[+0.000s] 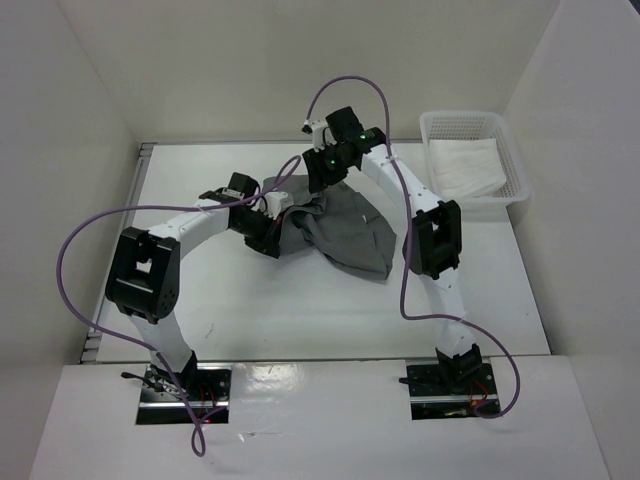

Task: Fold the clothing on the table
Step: Flatten the skirt out

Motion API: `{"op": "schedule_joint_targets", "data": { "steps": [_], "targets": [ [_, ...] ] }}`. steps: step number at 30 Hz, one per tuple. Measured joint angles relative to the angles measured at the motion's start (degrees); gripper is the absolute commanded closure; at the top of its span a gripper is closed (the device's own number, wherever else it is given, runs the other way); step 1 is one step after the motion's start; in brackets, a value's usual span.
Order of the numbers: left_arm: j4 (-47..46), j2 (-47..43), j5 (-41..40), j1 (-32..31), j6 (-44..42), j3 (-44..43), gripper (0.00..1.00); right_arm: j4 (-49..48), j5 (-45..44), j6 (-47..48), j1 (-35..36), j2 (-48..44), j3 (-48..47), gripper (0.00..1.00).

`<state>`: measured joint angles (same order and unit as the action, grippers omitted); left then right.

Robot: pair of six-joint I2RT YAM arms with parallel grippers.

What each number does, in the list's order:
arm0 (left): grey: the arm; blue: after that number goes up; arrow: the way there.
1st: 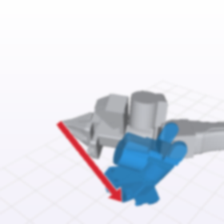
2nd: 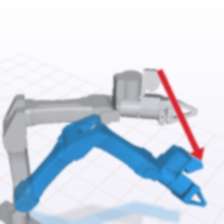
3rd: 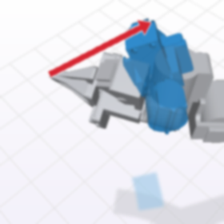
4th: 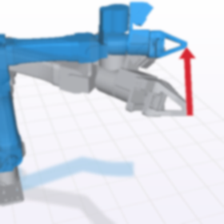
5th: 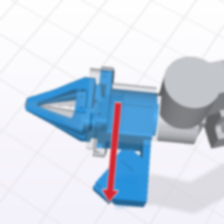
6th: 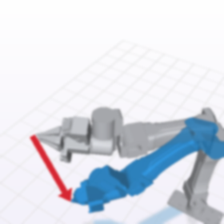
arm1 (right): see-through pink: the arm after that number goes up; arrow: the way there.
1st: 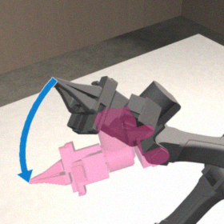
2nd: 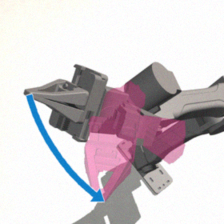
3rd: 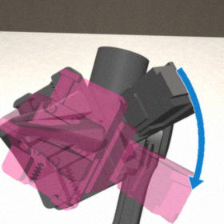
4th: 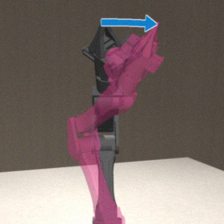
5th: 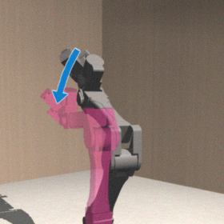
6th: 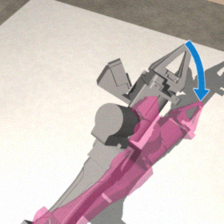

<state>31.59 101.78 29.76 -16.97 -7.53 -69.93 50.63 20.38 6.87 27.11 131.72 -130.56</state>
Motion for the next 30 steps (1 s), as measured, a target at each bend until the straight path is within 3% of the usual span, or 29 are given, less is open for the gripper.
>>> {"op": "schedule_joint_targets", "data": {
  "steps": [18, 30],
  "targets": [
    [-0.2, 0.0, -0.2, 0.0, 0.0, 0.2, 1.00, 1.3, -3.8, -1.9, 0.0, 9.9, -8.2, 0.45],
    [-0.5, -0.5, -1.0, 0.0, 0.0, 1.2, 1.00, 1.7, -11.4, -2.8, 0.0, 7.8, -10.6, 0.40]
  ]
}}
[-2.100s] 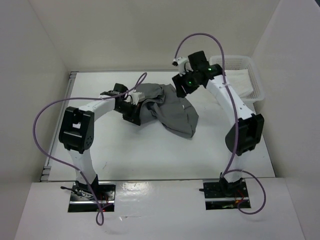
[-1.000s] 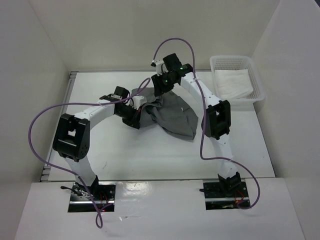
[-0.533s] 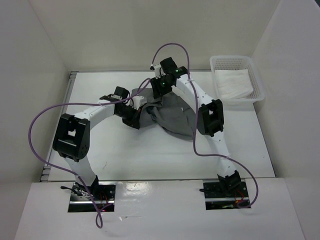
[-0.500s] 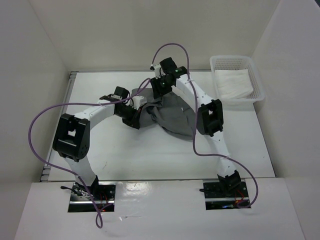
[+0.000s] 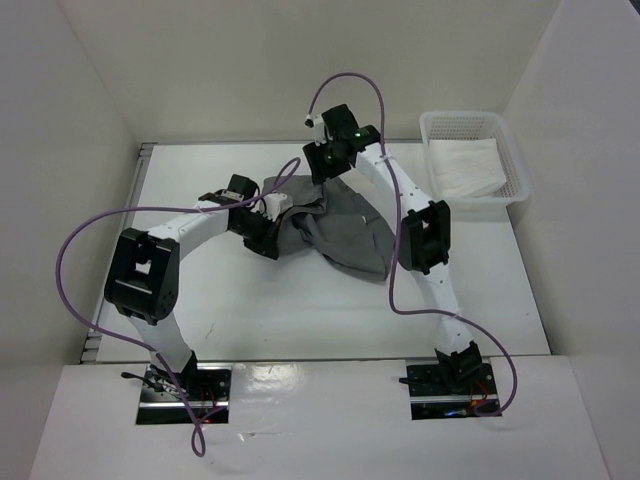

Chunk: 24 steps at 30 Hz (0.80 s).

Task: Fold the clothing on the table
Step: Flatten the skirt out

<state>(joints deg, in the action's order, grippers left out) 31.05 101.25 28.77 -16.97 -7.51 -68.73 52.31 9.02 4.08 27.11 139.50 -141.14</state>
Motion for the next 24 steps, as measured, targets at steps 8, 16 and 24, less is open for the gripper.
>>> {"op": "schedule_joint_targets", "data": {
  "steps": [8, 16, 24],
  "targets": [
    [0.0, 0.0, 0.0, 0.0, 0.0, 0.0, 1.00, 0.0, -1.0, 0.0, 0.0, -0.9, 0.4, 0.40],
    [0.0, 0.0, 0.0, 0.0, 0.0, 0.0, 1.00, 0.0, 1.9, -0.2, 0.0, -0.6, 2.1, 0.40],
    [-0.1, 0.0, 0.0, 0.0, 0.0, 0.1, 1.00, -0.1, 4.8, -0.2, 0.0, 0.4, 2.9, 0.44]
  ]
}}
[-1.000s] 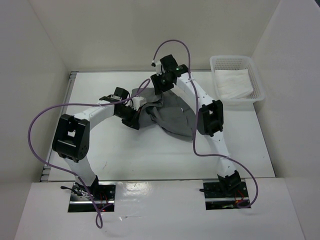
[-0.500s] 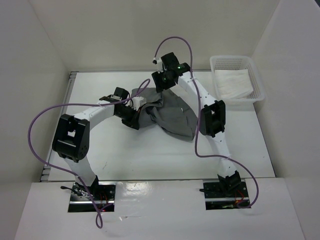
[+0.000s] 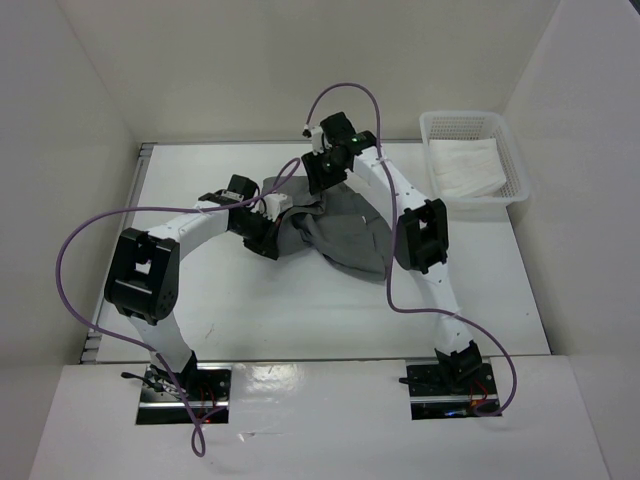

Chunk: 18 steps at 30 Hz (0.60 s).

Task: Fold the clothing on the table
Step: Flatten the skirt out

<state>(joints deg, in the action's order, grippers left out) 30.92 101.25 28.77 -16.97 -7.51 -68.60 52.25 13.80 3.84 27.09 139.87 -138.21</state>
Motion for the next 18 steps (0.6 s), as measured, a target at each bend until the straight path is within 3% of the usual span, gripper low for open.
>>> {"op": "schedule_joint_targets", "data": {
  "steps": [18],
  "targets": [
    [-0.1, -0.1, 0.0, 0.0, 0.0, 0.5, 1.00, 0.0, -0.4, 0.1, 0.0, 1.7, 0.7, 0.44]
  ]
}}
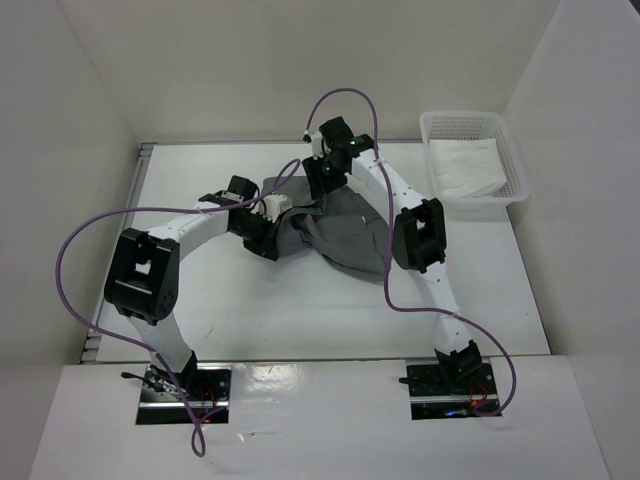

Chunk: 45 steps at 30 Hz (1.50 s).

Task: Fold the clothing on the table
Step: Flatten the skirt out

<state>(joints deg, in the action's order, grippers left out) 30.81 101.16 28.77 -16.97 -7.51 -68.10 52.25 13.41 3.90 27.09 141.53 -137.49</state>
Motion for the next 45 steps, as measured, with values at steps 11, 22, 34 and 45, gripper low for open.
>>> {"op": "schedule_joint_targets", "data": {
  "steps": [11, 22, 34, 45],
  "targets": [
    [0.0, 0.0, 0.0, 0.0, 0.0, 0.0, 1.00, 0.1, 0.1, 0.3, 0.0, 1.2, -0.1, 0.79],
    [2.8, -1.9, -3.8, 0.0, -1.6, -2.8, 1.00, 2.4, 0.7, 2.2, 0.0, -0.3, -6.1, 0.99],
    [6.9, -15.3, -22.7, 1.7, -7.1, -23.0, 1.00, 3.1, -1.1, 8.6, -0.5, -31.5, -4.3, 0.99],
    [8.0, -27.5, -21.7, 8.2, -7.5, -26.1, 1.00, 3.5, 2.1, 13.2, -3.3, -52.5, 9.4, 0.99]
  ]
}}
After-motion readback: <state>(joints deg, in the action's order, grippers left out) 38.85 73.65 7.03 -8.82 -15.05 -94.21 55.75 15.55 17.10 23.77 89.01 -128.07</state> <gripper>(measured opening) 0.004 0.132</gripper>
